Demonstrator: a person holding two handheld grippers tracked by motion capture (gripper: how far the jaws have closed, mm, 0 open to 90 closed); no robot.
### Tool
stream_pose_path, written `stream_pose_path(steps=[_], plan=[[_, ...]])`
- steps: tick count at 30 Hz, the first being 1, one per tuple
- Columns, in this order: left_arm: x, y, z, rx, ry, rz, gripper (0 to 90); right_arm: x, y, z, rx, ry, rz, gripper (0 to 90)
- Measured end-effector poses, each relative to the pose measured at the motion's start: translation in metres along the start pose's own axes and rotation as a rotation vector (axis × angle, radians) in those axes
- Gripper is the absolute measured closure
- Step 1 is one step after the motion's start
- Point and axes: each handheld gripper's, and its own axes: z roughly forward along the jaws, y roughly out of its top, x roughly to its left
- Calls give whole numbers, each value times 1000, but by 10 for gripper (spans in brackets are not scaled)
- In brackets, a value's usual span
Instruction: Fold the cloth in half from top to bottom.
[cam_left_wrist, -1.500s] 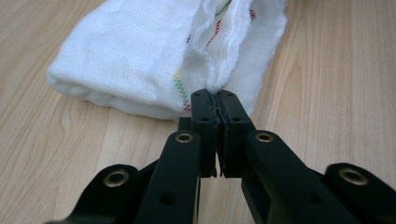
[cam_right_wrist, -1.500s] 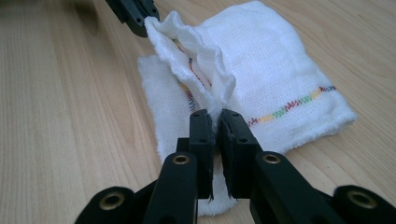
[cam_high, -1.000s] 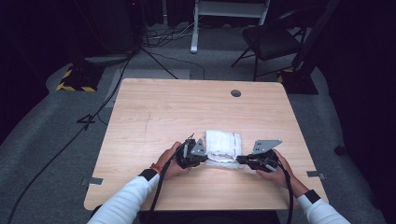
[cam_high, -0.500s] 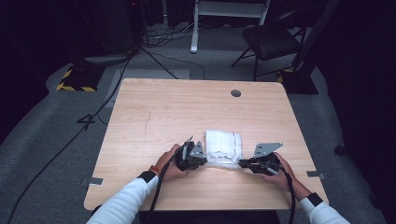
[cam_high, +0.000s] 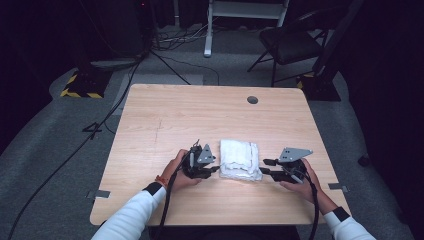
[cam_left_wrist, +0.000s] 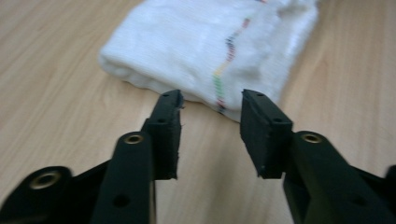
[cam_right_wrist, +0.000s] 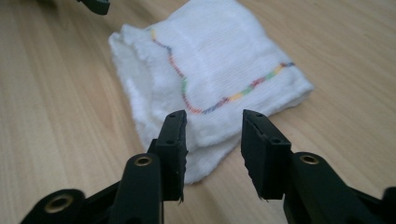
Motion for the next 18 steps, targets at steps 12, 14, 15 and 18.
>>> stream_pose_path(steps=[12, 14, 15, 18], plan=[[7, 25, 31, 44, -44, -24, 268, -11, 18, 33, 60, -47, 45, 382], [3, 22, 34, 63, -42, 0, 266, -9, 16, 37, 86, -34, 35, 377], [2, 21, 35, 76, -39, 7, 266, -8, 14, 39, 98, -33, 28, 372], [-1, 17, 36, 101, -46, 14, 263, -5, 10, 41, 124, -21, 21, 364]])
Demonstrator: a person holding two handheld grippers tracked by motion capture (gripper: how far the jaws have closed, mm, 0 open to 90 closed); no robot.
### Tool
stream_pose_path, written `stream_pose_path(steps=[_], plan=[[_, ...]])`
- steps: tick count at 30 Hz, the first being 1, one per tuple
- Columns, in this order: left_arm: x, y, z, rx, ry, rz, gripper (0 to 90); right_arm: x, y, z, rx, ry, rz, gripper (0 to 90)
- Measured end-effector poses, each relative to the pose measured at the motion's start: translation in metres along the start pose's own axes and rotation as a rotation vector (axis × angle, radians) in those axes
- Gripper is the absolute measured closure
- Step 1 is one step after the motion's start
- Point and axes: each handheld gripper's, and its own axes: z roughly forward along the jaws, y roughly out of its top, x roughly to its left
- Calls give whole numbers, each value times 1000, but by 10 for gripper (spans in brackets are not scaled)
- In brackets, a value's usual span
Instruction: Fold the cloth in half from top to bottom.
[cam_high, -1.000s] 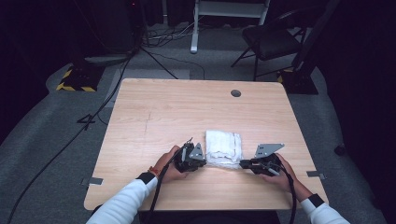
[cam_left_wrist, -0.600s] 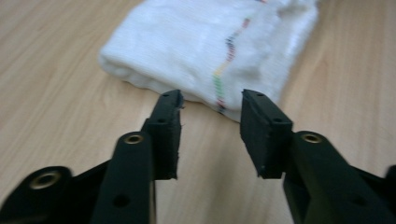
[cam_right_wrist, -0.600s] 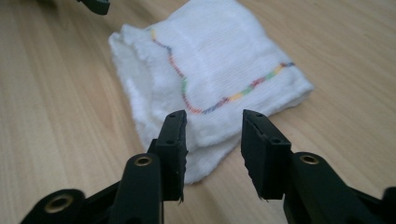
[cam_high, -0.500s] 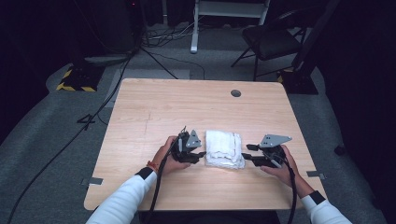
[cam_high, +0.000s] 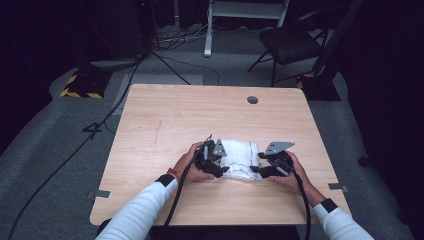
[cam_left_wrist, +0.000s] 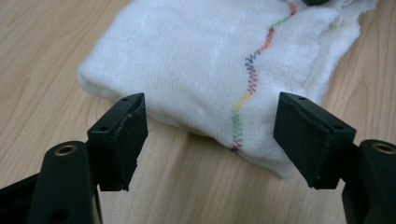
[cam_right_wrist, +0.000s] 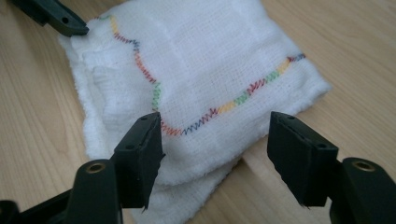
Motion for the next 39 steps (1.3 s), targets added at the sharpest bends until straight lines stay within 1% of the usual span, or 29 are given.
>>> stream_pose_path(steps=[3, 4, 5, 6, 8, 12, 13, 14, 17, 18, 19, 21, 22, 24, 25, 28, 29, 30, 34, 37, 39], plan=[[-6, -4, 0, 14, 1, 20, 262, 4, -4, -1, 12, -7, -22, 365], [-7, -4, 1, 11, -5, 28, 263, 4, -5, -2, 11, -5, -26, 364], [-8, -5, 1, 19, -13, 33, 256, 4, -5, -3, 12, -8, -27, 363], [-10, -5, 2, 32, -10, 45, 249, 4, -6, -3, 14, -12, -25, 360], [-12, -6, 2, 36, 0, 62, 244, 4, -6, -3, 18, -15, -29, 355], [-12, -3, -4, 13, 13, 57, 238, 6, -3, -6, 16, -31, -48, 340], [-12, -3, -7, 8, 12, 47, 236, 6, -2, -8, 12, -31, -48, 339], [-11, -3, -10, 7, 4, 47, 231, 6, -1, -10, 9, -28, -47, 338], [-11, -6, -21, -2, 19, 39, 219, 6, 0, -17, -4, -25, -51, 335], [-11, -8, -25, -2, 22, 29, 218, 6, 0, -19, -6, -29, -51, 333], [-11, -10, -29, -4, 28, 34, 216, 6, 0, -22, -8, -31, -52, 331], [-11, -14, -36, -4, 49, 31, 209, 7, -1, -27, -6, -41, -57, 326], [-10, -18, -43, -1, 67, 38, 199, 8, -2, -28, -8, -45, -61, 324], [-10, -23, -49, 4, 94, 40, 189, 8, -4, -36, -11, -55, -62, 319], [-10, -27, -53, 0, 101, 35, 183, 8, -5, -39, -12, -62, -61, 318], [-9, -36, -62, 14, 136, 33, 199, 7, -8, -46, 0, -105, -67, 311], [-9, -40, -65, 14, 142, 27, 197, 7, -9, -48, 3, -108, -65, 310], [-9, -44, -67, 21, 147, 22, 197, 6, -11, -50, 5, -116, -63, 309], [-9, -58, -78, 46, 189, 13, 192, 5, -17, -58, 10, -131, -60, 304], [-11, -66, -84, 64, 218, -4, 192, 5, -22, -63, 15, -150, -57, 294], [-13, -71, -89, 77, 244, -1, 188, 5, -25, -67, 21, -161, -61, 289]])
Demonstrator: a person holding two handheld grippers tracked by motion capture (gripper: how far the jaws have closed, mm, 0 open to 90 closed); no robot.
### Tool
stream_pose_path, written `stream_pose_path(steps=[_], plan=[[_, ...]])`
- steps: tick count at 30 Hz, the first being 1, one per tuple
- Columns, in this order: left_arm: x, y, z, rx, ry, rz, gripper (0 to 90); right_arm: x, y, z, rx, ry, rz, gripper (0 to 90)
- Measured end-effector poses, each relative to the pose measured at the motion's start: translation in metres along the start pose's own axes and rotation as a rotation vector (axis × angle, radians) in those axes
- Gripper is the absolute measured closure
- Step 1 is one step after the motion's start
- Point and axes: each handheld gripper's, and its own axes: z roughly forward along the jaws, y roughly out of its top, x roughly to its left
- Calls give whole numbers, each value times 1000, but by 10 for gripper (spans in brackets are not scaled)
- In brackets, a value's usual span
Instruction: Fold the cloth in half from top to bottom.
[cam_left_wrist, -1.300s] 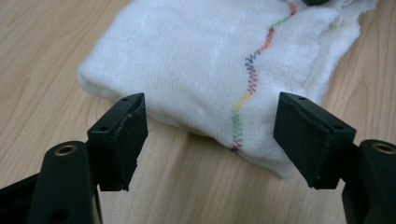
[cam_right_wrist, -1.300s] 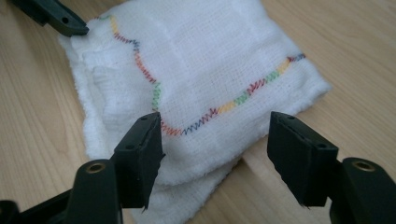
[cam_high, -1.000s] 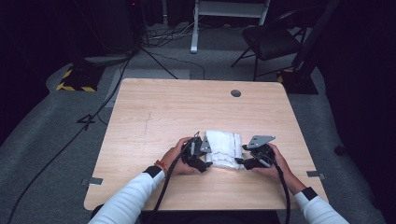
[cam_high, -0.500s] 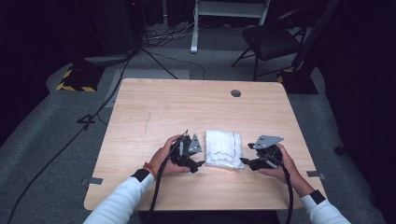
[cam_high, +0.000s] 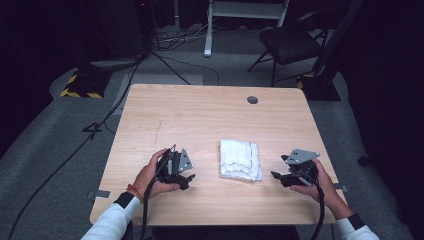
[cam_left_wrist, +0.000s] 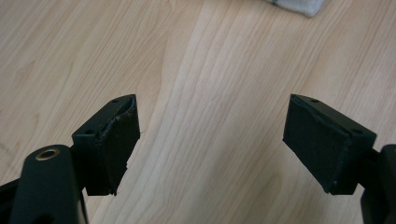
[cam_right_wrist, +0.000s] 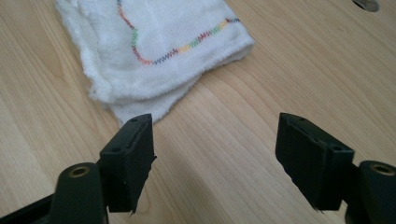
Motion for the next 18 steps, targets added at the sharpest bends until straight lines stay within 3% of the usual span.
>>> stream_pose_path(steps=[7, 11, 18], plan=[[0, -16, -19, -7, 45, -4, 180, -2, -14, -12, 18, -37, 0, 278], [3, -29, -28, -14, 58, -37, 181, -4, -24, -17, 32, -37, 20, 279], [5, -50, -25, 3, 77, -71, 181, -9, -48, -23, 48, -82, 31, 272]])
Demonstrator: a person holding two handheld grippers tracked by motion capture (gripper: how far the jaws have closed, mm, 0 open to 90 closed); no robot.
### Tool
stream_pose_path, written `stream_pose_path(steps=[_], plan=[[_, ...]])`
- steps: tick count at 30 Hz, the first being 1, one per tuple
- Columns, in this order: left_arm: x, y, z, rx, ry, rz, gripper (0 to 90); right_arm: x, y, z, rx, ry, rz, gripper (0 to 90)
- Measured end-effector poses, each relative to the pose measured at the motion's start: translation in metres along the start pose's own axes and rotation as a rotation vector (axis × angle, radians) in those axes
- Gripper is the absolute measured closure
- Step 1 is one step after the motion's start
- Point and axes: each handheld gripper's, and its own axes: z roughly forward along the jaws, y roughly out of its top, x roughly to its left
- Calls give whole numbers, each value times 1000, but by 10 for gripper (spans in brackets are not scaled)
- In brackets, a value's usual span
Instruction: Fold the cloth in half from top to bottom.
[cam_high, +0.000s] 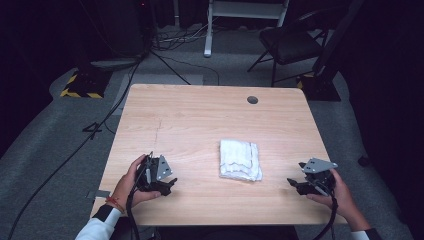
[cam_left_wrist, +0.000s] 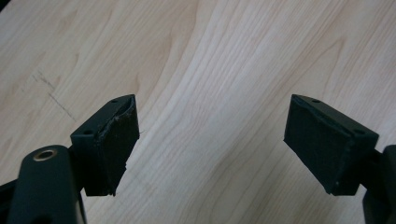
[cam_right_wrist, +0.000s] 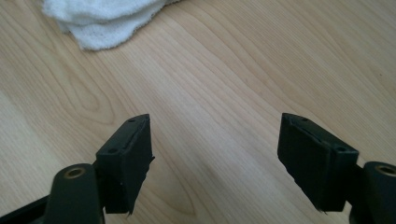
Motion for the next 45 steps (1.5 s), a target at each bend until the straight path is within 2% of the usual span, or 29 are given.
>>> stream_pose_path(steps=[4, 8, 14, 16, 18, 20, 21, 24, 27, 45], plan=[[2, -13, 5, 25, 8, -30, 182, -6, -16, -3, -4, -13, 24, 269], [7, -25, 5, 41, 19, -80, 185, -15, -33, -5, -9, -14, 86, 267], [25, -50, 2, 25, -22, -211, 191, -27, -60, -8, -42, 4, 205, 259], [30, -60, 1, 25, -36, -237, 196, -29, -67, -7, -40, -1, 238, 259], [33, -66, 0, 36, -52, -243, 191, -32, -74, -7, -47, -2, 276, 247], [37, -75, 0, 8, -77, -276, 180, -34, -79, -7, -62, 0, 315, 241], [38, -79, 0, -5, -86, -308, 177, -34, -81, -8, -64, -4, 322, 234], [40, -88, 2, -53, -114, -365, 177, -35, -84, -8, -74, -9, 353, 215], [41, -88, 2, -54, -111, -355, 174, -34, -85, -7, -84, -15, 353, 211], [38, -88, 2, -52, -100, -380, 171, -34, -84, -6, -82, -17, 362, 201]])
